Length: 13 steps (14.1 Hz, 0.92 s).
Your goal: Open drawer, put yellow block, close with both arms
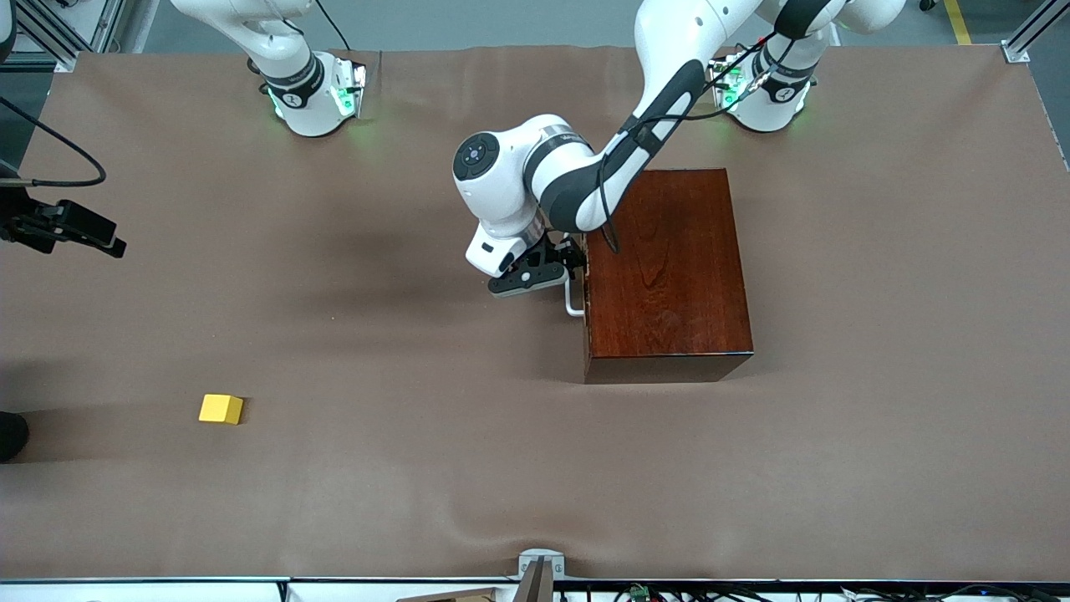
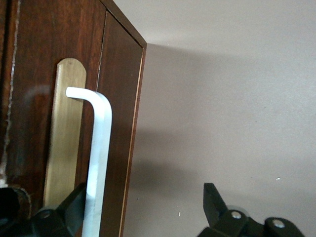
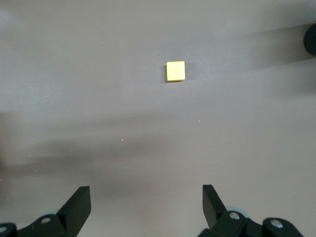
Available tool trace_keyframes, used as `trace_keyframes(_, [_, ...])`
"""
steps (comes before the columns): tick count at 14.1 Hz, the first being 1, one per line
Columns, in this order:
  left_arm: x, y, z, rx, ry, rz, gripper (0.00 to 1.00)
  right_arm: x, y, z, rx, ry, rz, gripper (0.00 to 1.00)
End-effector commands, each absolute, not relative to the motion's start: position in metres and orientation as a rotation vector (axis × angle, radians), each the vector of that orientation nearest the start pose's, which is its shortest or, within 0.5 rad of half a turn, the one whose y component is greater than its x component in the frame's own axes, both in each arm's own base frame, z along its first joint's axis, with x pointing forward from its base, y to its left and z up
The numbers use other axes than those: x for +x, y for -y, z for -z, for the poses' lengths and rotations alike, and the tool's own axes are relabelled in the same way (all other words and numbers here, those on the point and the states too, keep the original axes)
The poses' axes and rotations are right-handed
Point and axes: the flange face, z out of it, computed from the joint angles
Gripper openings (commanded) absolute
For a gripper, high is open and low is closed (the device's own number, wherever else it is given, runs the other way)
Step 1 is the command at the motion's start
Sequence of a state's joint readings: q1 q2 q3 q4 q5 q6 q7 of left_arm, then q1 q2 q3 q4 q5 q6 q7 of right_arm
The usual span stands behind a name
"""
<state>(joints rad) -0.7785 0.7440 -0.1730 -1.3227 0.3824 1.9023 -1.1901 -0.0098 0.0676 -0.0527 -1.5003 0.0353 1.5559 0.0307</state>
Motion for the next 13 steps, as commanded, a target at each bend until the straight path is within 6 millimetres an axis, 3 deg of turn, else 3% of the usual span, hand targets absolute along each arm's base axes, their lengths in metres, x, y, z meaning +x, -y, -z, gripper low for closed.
trace_keyframes(1, [0.468,0.564,-0.288,-2.903,0.194,0.235,1.0,0.566,0.031,-0.625,-3.114,-0.15,-0.009,1.0])
trace_keyframes(8, [0.478,0.571,-0.295,-3.022,0.351,0.243,1.0,0.566,0.031,-0.625,-3.114,-0.15,-0.009,1.0])
trace_keyframes(13, [0.478,0.572,-0.294,-3.037,0.372,0.238,1.0,0.566,0.032,-0.625,-3.114,-0.152,-0.009,1.0])
